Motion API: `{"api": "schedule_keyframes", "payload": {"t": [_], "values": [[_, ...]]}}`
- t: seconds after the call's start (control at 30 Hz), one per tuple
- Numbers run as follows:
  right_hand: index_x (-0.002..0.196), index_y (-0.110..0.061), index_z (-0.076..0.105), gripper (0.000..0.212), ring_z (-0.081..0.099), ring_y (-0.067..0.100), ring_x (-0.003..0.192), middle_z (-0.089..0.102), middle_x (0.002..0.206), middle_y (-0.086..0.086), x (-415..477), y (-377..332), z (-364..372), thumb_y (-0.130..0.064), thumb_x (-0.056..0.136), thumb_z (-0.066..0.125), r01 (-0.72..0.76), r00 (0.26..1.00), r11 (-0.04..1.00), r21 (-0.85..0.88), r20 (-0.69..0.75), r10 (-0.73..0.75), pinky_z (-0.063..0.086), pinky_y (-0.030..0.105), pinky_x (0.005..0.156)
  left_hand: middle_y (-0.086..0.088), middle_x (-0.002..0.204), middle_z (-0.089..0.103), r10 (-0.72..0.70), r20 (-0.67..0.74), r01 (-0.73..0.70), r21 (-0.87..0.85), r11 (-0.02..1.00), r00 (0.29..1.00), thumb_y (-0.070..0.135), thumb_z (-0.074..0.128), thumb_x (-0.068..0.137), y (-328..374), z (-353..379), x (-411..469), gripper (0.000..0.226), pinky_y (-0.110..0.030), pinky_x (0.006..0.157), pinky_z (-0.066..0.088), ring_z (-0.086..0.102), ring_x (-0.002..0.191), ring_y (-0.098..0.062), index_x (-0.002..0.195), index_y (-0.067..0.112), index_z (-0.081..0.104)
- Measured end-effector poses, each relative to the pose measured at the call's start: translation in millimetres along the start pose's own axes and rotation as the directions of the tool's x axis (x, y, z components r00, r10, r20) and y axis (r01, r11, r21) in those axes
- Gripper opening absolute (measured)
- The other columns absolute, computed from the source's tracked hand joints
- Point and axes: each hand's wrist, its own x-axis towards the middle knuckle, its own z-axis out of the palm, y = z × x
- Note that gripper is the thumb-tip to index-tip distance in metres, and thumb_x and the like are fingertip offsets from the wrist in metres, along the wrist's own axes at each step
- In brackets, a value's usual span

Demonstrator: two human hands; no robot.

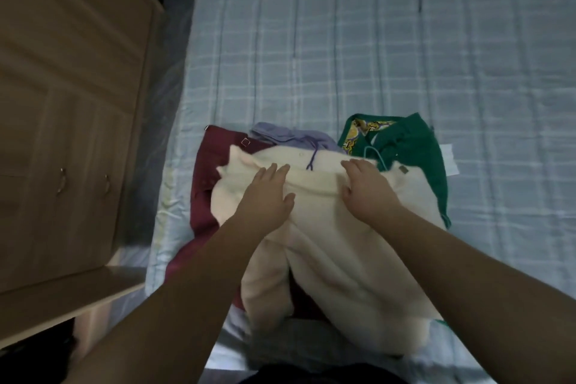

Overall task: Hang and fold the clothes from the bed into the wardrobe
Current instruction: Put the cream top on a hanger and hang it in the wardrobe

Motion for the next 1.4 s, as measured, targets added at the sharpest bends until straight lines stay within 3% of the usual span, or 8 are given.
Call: {"api": "schedule_keyframes", "payload": {"t": [0.17, 0.3, 0.6, 0.7, 0.93, 1.1, 1.23, 1.4], "values": [[0.129, -0.020, 0.051, 0.044, 0.049, 0.029, 0.122, 0.054, 0.130, 0.006, 40.9, -4.7, 29.0, -0.039, 0.089, 0.054, 0.027, 0.987, 0.989, -0.146, 0.159, -0.004, 0.043, 0.042, 0.098, -0.009, 0.145, 0.046, 0.011, 0.069, -0.011, 0.004, 1.000, 0.998, 0.021, 0.060, 0.089, -20.2, 16.6, 65.9, 0.062, -0.041, 0.113, 0.033, 0.039, 0.135, -0.029, 0.147, 0.013, 0.039], [0.122, -0.026, 0.048, 0.049, 0.051, 0.028, 0.117, 0.053, 0.124, 0.003, 55.8, -2.0, 45.2, -0.057, 0.084, 0.056, -0.009, 0.978, 0.956, -0.292, 0.197, 0.070, 0.038, 0.044, 0.093, -0.005, 0.136, 0.051, 0.025, 0.163, -0.053, 0.171, 0.984, 0.986, 0.033, 0.061, 0.086, -39.3, 34.8, 99.8, 0.056, -0.043, 0.100, 0.042, 0.043, 0.126, -0.029, 0.139, 0.021, 0.045], [0.118, -0.024, 0.052, 0.040, 0.055, 0.027, 0.113, 0.059, 0.120, 0.003, 58.5, -20.0, 55.1, -0.042, 0.083, 0.058, -0.152, 0.959, 0.935, -0.321, 0.179, 0.218, 0.037, 0.043, 0.091, -0.004, 0.129, 0.050, 0.060, 0.223, -0.136, 0.347, 0.928, 0.973, 0.042, 0.055, 0.089, -53.3, 36.0, 110.1, 0.044, -0.049, 0.098, 0.035, 0.042, 0.122, -0.030, 0.129, 0.023, 0.048], [0.117, -0.026, 0.057, 0.035, 0.051, 0.027, 0.117, 0.058, 0.120, 0.002, 56.8, -25.5, 50.7, -0.039, 0.084, 0.054, -0.180, 0.941, 0.926, -0.333, 0.215, 0.260, 0.035, 0.046, 0.096, -0.007, 0.129, 0.047, 0.036, 0.262, -0.110, 0.273, 0.956, 0.964, 0.036, 0.054, 0.090, -51.6, 32.0, 105.6, 0.041, -0.051, 0.098, 0.036, 0.039, 0.124, -0.032, 0.129, 0.026, 0.049], [0.091, -0.028, 0.049, 0.017, 0.060, 0.029, 0.093, 0.062, 0.093, -0.002, 2.6, -44.7, 13.9, -0.040, 0.081, 0.056, -0.097, 0.989, 0.962, -0.256, -0.131, 0.065, 0.038, 0.041, 0.079, -0.006, 0.106, 0.056, 0.262, -0.064, -0.258, 0.058, 0.964, 0.963, 0.030, 0.065, 0.075, -49.0, -3.0, 53.1, 0.034, -0.046, 0.090, 0.044, 0.047, 0.104, -0.033, 0.106, 0.019, 0.059], [0.079, -0.028, 0.046, 0.018, 0.058, 0.031, 0.082, 0.060, 0.080, -0.003, -55.5, -72.7, -42.5, -0.031, 0.071, 0.061, 0.015, 0.948, 0.985, -0.172, -0.312, -0.069, 0.037, 0.038, 0.069, -0.001, 0.107, 0.061, 0.364, -0.177, -0.360, 0.057, 0.931, 0.914, 0.021, 0.067, 0.075, -23.7, -65.3, -13.1, 0.025, -0.028, 0.072, 0.016, 0.051, 0.107, -0.023, 0.100, 0.020, 0.061], [0.076, -0.027, 0.045, 0.018, 0.056, 0.029, 0.078, 0.053, 0.074, -0.006, -103.9, -97.6, -110.2, -0.024, 0.071, 0.062, 0.078, 0.908, 0.988, -0.130, -0.400, -0.124, 0.034, 0.034, 0.062, 0.007, 0.099, 0.060, 0.425, -0.244, -0.446, -0.035, 0.894, 0.871, 0.023, 0.066, 0.074, 4.7, -122.1, -67.0, 0.021, -0.034, 0.080, 0.045, 0.056, 0.099, -0.018, 0.094, 0.024, 0.059], [0.087, -0.020, 0.055, 0.017, 0.052, 0.026, 0.090, 0.056, 0.092, -0.001, -163.0, -115.9, -196.1, -0.021, 0.074, 0.066, 0.172, 0.796, 0.970, -0.169, -0.556, -0.238, 0.043, 0.037, 0.065, 0.012, 0.089, 0.052, 0.464, -0.376, -0.495, 0.015, 0.869, 0.802, 0.024, 0.066, 0.078, 57.0, -188.3, -130.5, 0.020, -0.033, 0.068, 0.040, 0.054, 0.084, -0.016, 0.090, 0.028, 0.050]]}}
